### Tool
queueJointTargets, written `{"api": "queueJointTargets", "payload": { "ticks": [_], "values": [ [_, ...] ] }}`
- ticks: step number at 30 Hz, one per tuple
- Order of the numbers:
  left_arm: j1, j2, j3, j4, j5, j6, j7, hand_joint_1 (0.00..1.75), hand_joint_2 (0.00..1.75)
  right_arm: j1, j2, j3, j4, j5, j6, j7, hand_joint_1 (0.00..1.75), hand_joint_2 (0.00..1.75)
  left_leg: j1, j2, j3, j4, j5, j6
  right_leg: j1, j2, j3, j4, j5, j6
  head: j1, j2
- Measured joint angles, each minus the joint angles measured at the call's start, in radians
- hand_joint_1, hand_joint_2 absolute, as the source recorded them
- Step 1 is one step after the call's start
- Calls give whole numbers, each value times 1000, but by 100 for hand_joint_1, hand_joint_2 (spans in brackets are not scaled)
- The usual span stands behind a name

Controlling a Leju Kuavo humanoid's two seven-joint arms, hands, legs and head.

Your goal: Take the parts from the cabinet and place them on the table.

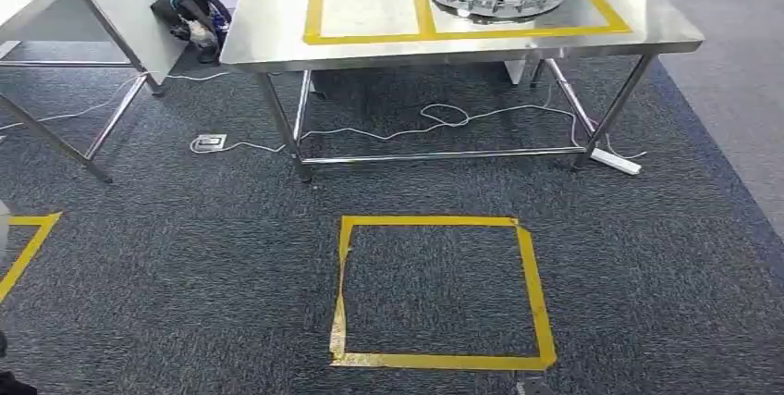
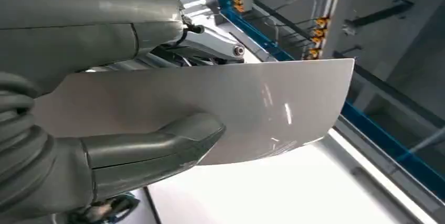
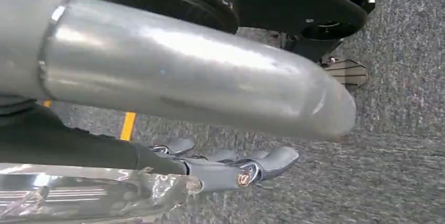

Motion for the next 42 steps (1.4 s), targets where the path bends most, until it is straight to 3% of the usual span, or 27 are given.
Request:
{"api": "queueJointTargets", "payload": {
  "ticks": [10,16,18,19,20,21,23,24,25,26,28,29,30,31,32,35,36,38,39,40,41,42],
  "values": [
    [23,-6,44,-23,-17,-38,0,175,175,-1,0,9,0,-2,-3,-34,0,0,0,0,0,0,0,0,0,0,0,0,0,0,0,0],
    [17,-11,47,-23,-27,-44,0,175,175,-1,5,9,0,-5,2,-27,0,0,-5,0,-6,10,-8,17,-6,0,2,-3,0,12,0,0],
    [17,-12,47,-25,-29,-45,0,175,175,-1,7,9,0,-5,4,-24,0,0,-8,1,-4,7,-4,25,-7,2,4,-13,4,20,-1,0],
    [17,-12,47,-28,-31,-46,0,175,175,-2,7,9,0,-5,4,-23,0,0,4,4,5,-14,8,30,-3,0,4,-11,3,23,0,0],
    [16,-15,47,-29,-32,-46,0,175,175,-1,7,9,0,-4,4,-24,0,0,6,9,11,-20,10,31,-2,-9,-7,7,-12,26,3,0],
    [16,-17,47,-30,-33,-46,0,175,175,-2,7,9,0,-4,4,-24,0,0,8,11,11,-20,10,34,-1,-12,-32,64,-50,29,7,0],
    [16,-19,47,-30,-34,-46,0,175,175,-1,7,9,0,-3,4,-24,0,0,8,16,11,-19,8,35,-5,-17,-106,220,-122,35,7,0],
    [16,-20,47,-30,-36,-47,0,175,175,0,7,9,0,-3,4,-24,0,0,8,17,11,-18,6,35,-6,-18,-138,285,-142,39,8,0],
    [17,-21,47,-30,-36,-47,0,175,175,1,7,9,0,-3,4,-24,0,0,10,17,12,-18,5,32,-7,-18,-144,292,-131,41,8,0],
    [16,-22,47,-30,-36,-47,0,175,175,1,7,9,0,-3,4,-24,0,0,12,18,14,-18,2,28,-8,-19,-124,251,-98,44,8,0],
    [16,-26,47,-30,-36,-47,0,175,175,0,6,9,0,-3,3,-25,0,0,20,17,18,-9,-5,16,-14,-19,-35,80,-13,50,8,0],
    [16,-26,47,-30,-36,-46,0,175,175,-1,6,9,0,-2,3,-26,0,0,22,17,18,-1,-12,6,-18,-18,1,6,-4,58,9,0],
    [16,-26,47,-31,-36,-46,0,175,175,-3,11,10,1,-2,3,-26,0,0,16,14,13,9,-18,-3,-14,-3,9,2,-14,45,11,0],
    [16,-27,47,-31,-36,-46,0,175,175,-3,11,10,1,0,3,-27,0,0,14,14,12,8,-16,-6,-14,-3,8,5,-13,27,6,0],
    [17,-27,46,-32,-37,-46,0,175,175,-2,11,10,1,0,1,-28,0,0,14,14,12,9,-16,-1,-17,-4,7,4,-8,27,6,0],
    [17,-27,47,-33,-36,-44,0,175,175,-1,11,10,1,4,-2,-28,0,0,13,15,13,2,-10,39,-15,-1,5,4,-7,23,3,0],
    [17,-27,46,-34,-36,-44,0,175,175,-1,11,11,1,5,-2,-27,0,0,13,15,13,2,-8,45,-13,0,5,4,-8,18,4,0],
    [17,-28,47,-34,-36,-44,0,175,175,-1,11,14,1,5,-3,-27,0,0,14,15,13,-1,-8,45,-9,-1,5,5,-10,11,4,0],
    [17,-28,47,-34,-36,-43,0,175,175,-1,11,15,1,5,-3,-28,0,0,15,15,14,-2,-7,43,-8,-1,5,5,-10,9,4,0],
    [17,-28,47,-34,-36,-43,0,175,175,-1,11,14,1,5,-3,-27,0,0,16,15,14,-3,-6,34,-6,-2,4,5,-10,8,4,0],
    [17,-29,47,-34,-36,-43,0,175,175,-1,11,15,1,5,-3,-27,0,0,18,15,14,-5,-5,15,-5,-2,4,6,-11,6,4,0],
    [17,-29,46,-34,-36,-43,0,175,175,-1,11,15,1,5,-3,-27,0,0,21,15,15,-8,-5,-13,-3,-3,3,6,-11,4,5,0]
  ]
}}
